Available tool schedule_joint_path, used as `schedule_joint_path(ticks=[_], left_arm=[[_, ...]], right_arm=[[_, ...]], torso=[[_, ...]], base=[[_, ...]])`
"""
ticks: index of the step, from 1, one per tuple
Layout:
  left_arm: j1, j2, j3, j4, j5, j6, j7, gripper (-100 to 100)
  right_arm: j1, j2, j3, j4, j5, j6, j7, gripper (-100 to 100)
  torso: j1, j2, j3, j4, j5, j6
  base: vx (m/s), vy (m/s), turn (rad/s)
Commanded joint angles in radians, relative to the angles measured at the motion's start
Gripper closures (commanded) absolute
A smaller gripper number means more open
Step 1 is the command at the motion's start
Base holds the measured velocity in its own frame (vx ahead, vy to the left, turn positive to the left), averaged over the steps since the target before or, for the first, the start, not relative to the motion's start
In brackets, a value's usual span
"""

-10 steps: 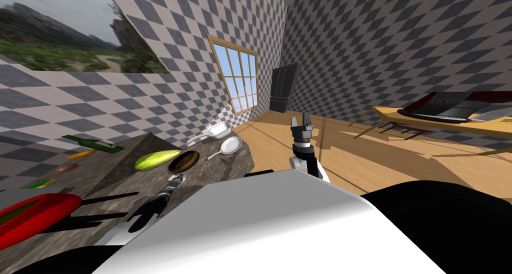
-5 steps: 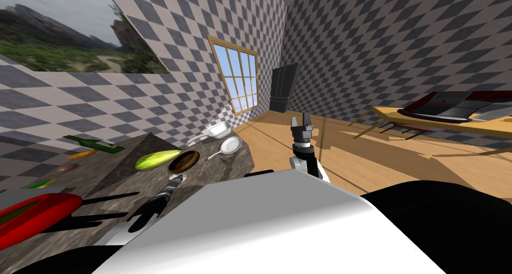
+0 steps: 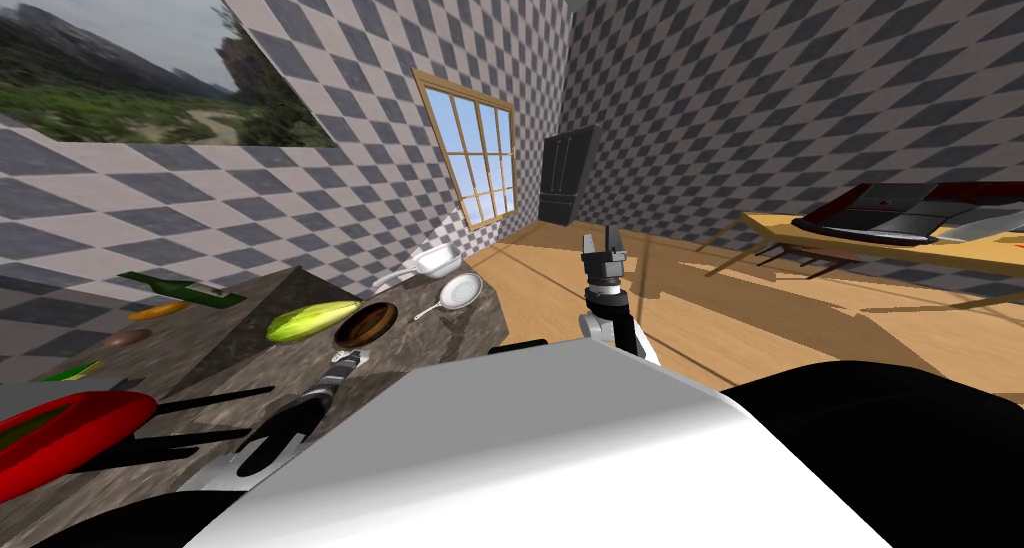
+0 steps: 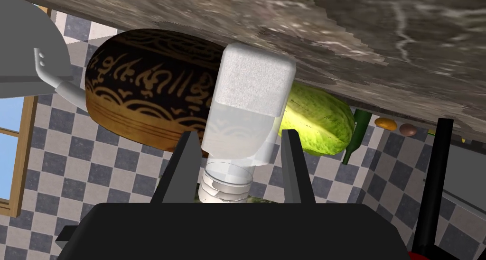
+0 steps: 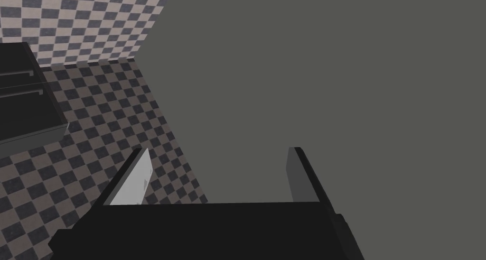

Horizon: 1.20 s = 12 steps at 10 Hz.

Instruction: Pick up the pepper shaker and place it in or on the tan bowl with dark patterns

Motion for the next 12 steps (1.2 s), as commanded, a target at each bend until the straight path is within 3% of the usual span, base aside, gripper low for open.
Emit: schedule_joint_path(ticks=[1,8,12], left_arm=[[0.022,0.005,0.016,-0.023,0.036,0.015,-0.002,100],[0.111,0.043,0.083,-0.107,0.164,0.068,-0.002,100],[0.165,0.100,0.143,-0.162,0.241,0.124,0.023,100]], right_arm=[[0.000,0.000,0.000,0.000,0.000,0.000,0.000,0],[0.000,0.000,0.000,0.000,0.000,0.000,0.000,0],[0.000,0.000,0.000,0.000,0.000,0.000,0.000,0]], torso=[[0.000,0.000,0.000,0.000,0.000,0.000],[0.001,0.000,0.000,0.000,0.000,0.000],[0.001,0.001,0.000,0.000,0.000,0.001]], base=[[0.005,-0.007,-0.028],[0.004,-0.006,-0.031],[-0.008,0.009,-0.057]])
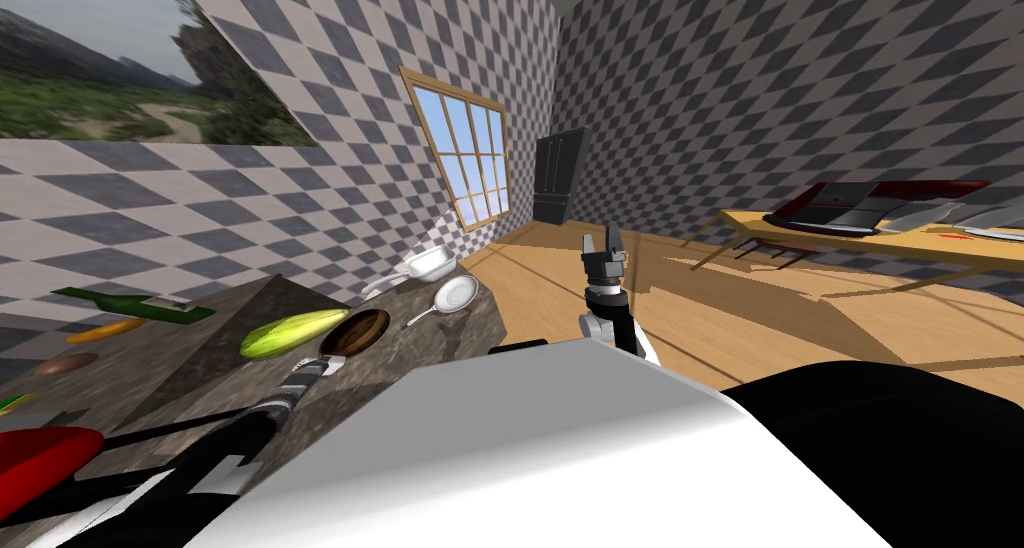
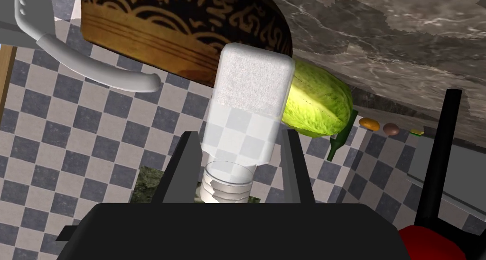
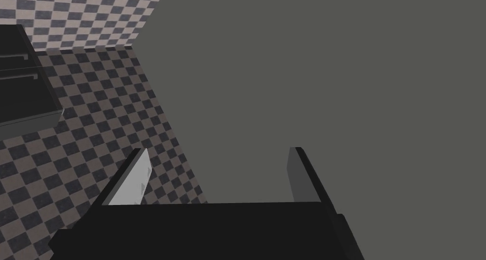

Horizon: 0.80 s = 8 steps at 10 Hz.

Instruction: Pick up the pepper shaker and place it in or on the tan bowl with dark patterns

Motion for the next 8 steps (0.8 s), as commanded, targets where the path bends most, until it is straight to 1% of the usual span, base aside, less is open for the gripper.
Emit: schedule_joint_path(ticks=[1,4,5,6,8], left_arm=[[0.015,0.034,0.027,-0.022,0.027,0.033,0.019,100],[0.040,0.104,0.064,-0.042,0.052,0.096,0.063,100],[0.045,0.118,0.070,-0.045,0.055,0.109,0.072,100],[0.053,0.150,0.080,-0.047,0.057,0.138,0.094,100],[0.061,0.184,0.090,-0.047,0.055,0.168,0.117,100]], right_arm=[[0.000,0.000,0.000,0.000,0.000,0.000,0.000,0],[0.000,0.000,0.000,0.000,0.000,0.000,0.000,0],[0.000,0.000,0.000,0.000,0.000,0.000,0.000,0],[0.000,0.000,0.000,0.000,0.000,0.000,0.000,0],[0.000,0.000,0.000,0.000,0.000,0.000,0.000,0]], torso=[[0.000,0.000,0.000,0.000,0.000,0.000],[0.001,-0.001,-0.001,0.000,0.001,0.002],[0.003,-0.002,-0.002,-0.001,0.002,0.004],[0.005,-0.004,-0.003,-0.001,0.003,0.004],[0.008,-0.007,-0.005,-0.002,0.005,0.006]], base=[[-0.008,0.004,-0.069],[-0.018,0.016,-0.123],[-0.017,0.030,-0.129],[-0.007,0.032,-0.145],[-0.026,0.032,-0.129]])
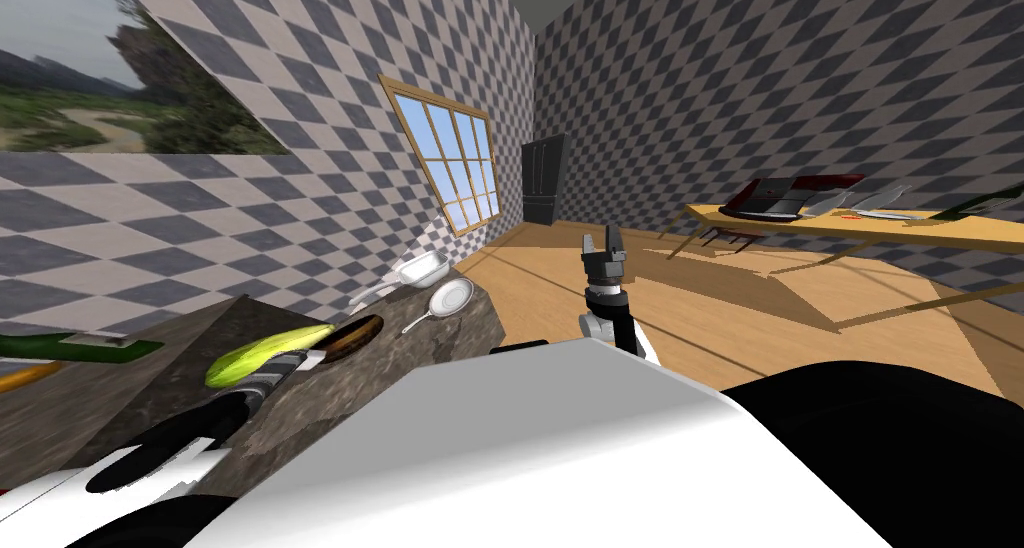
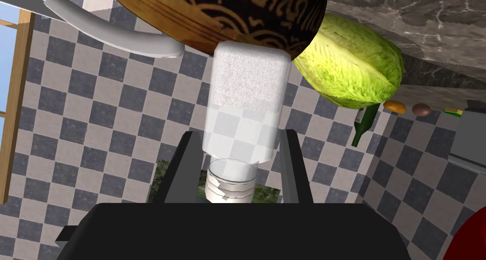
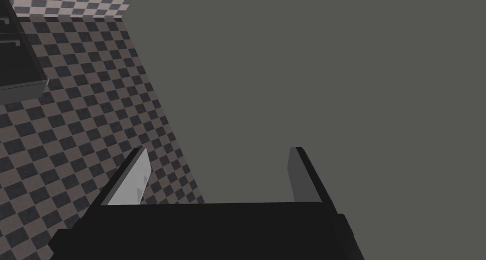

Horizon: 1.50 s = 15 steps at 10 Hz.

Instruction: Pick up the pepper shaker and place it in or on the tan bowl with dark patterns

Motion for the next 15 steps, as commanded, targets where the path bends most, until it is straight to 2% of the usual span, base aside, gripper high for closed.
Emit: schedule_joint_path(ticks=[1,3,5,6,7,11,12,13,15], left_arm=[[0.006,0.030,0.007,0.000,-0.001,0.028,0.021,100],[0.016,0.075,0.018,0.001,-0.006,0.069,0.052,100],[0.023,0.104,0.025,0.000,-0.009,0.095,0.072,100],[0.020,0.093,0.022,0.000,-0.008,0.086,0.064,100],[0.019,0.096,0.023,0.000,-0.009,0.089,0.066,-100],[0.019,0.096,0.023,0.000,-0.009,0.089,0.066,-100],[0.019,0.096,0.023,0.000,-0.009,0.089,0.066,0],[0.051,0.128,0.067,-0.047,0.014,0.121,0.081,-100],[0.082,0.160,0.111,-0.093,0.037,0.153,0.096,-100]], right_arm=[[0.000,0.000,0.000,0.000,0.000,0.000,0.000,0],[0.000,0.000,0.000,0.000,0.000,0.000,0.000,0],[0.000,0.000,0.000,0.000,0.000,0.000,0.000,0],[0.000,0.000,0.000,0.000,0.000,0.000,0.000,0],[0.000,0.000,0.000,0.000,0.000,0.000,0.000,0],[0.000,0.000,0.000,0.000,0.000,0.000,0.000,0],[0.000,0.000,0.000,0.000,0.000,0.000,0.000,0],[0.000,0.000,0.000,0.000,0.000,0.000,0.000,0],[0.000,0.000,0.000,0.000,0.000,0.000,0.000,0]], torso=[[0.000,0.000,0.000,0.000,0.000,0.000],[0.001,-0.001,-0.001,-0.001,0.001,0.001],[0.003,-0.003,-0.002,-0.001,0.001,0.002],[0.003,-0.004,-0.003,-0.001,0.002,0.002],[0.003,-0.005,-0.003,-0.002,0.003,0.001],[0.002,-0.005,-0.003,-0.002,0.002,0.001],[0.002,-0.005,-0.004,-0.002,0.002,0.001],[0.002,-0.005,-0.004,-0.002,0.002,0.001],[0.002,-0.005,-0.003,-0.002,0.002,0.001]], base=[[-0.025,0.029,-0.087],[-0.025,0.031,-0.124],[-0.029,0.034,-0.110],[-0.012,0.013,-0.034],[0.000,0.000,0.000],[0.000,0.000,0.000],[0.000,0.000,0.000],[-0.009,-0.001,0.105],[-0.018,0.009,0.098]])
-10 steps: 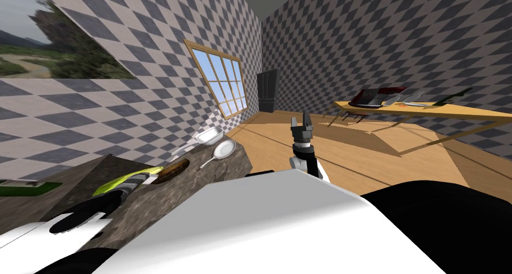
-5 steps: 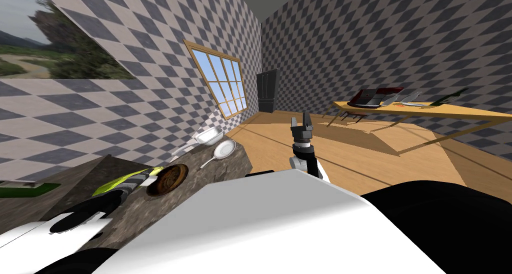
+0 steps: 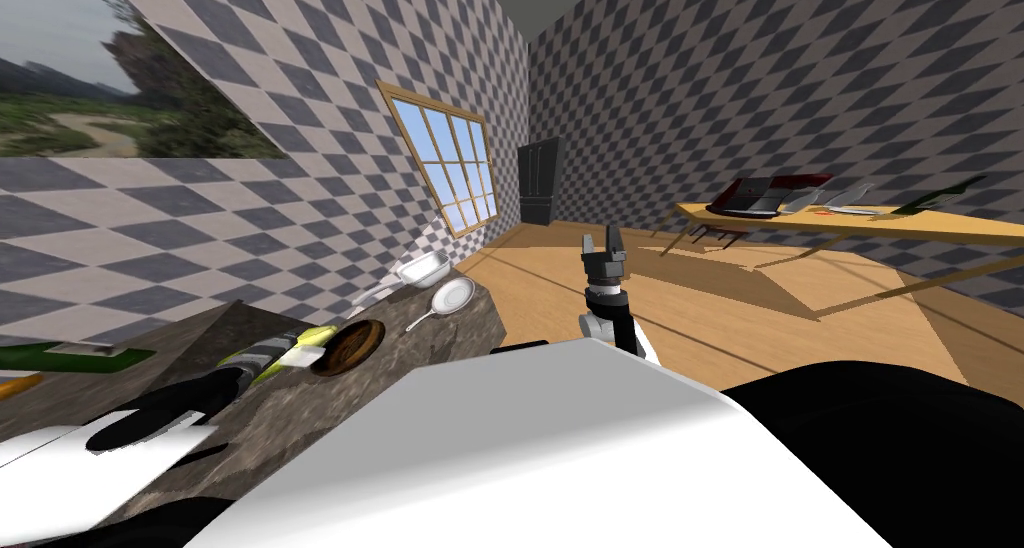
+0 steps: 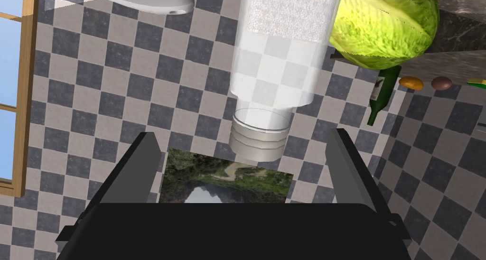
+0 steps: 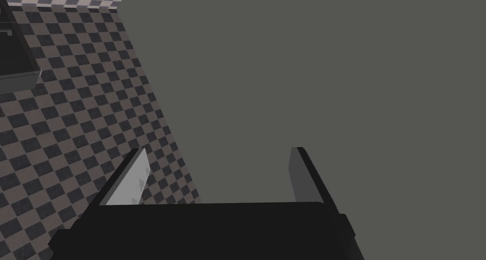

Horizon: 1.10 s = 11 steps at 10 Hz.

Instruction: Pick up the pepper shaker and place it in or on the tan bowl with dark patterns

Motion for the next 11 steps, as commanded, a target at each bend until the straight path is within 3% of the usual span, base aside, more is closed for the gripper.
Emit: schedule_joint_path(ticks=[1,6,7,8,11], left_arm=[[0.026,0.022,0.036,-0.046,0.015,0.031,0.014,-100],[0.105,0.102,0.147,-0.163,0.073,0.112,0.052,-100],[0.092,0.088,0.126,-0.142,0.060,0.094,0.046,-100],[0.093,0.089,0.127,-0.144,0.060,0.096,0.048,0],[0.093,0.089,0.127,-0.144,0.060,0.095,0.048,0]], right_arm=[[0.000,0.000,0.000,0.000,0.000,0.000,0.000,0],[0.000,0.000,0.000,0.000,0.000,0.000,0.000,0],[0.000,0.000,0.000,0.000,0.000,0.000,0.000,0],[0.000,0.000,0.000,0.000,0.000,0.000,0.000,0],[0.000,0.000,0.000,0.000,0.000,0.000,0.000,0]], torso=[[0.000,0.000,0.000,0.000,0.000,0.000],[0.000,0.000,0.000,0.000,0.000,0.000],[0.001,0.000,0.000,0.000,0.000,0.000],[0.000,0.000,0.000,0.000,0.000,0.000],[0.000,-0.001,-0.001,0.000,0.000,0.000]], base=[[-0.013,0.007,0.057],[-0.015,0.010,0.082],[-0.007,0.003,0.004],[0.000,0.000,0.000],[0.000,0.000,0.000]])
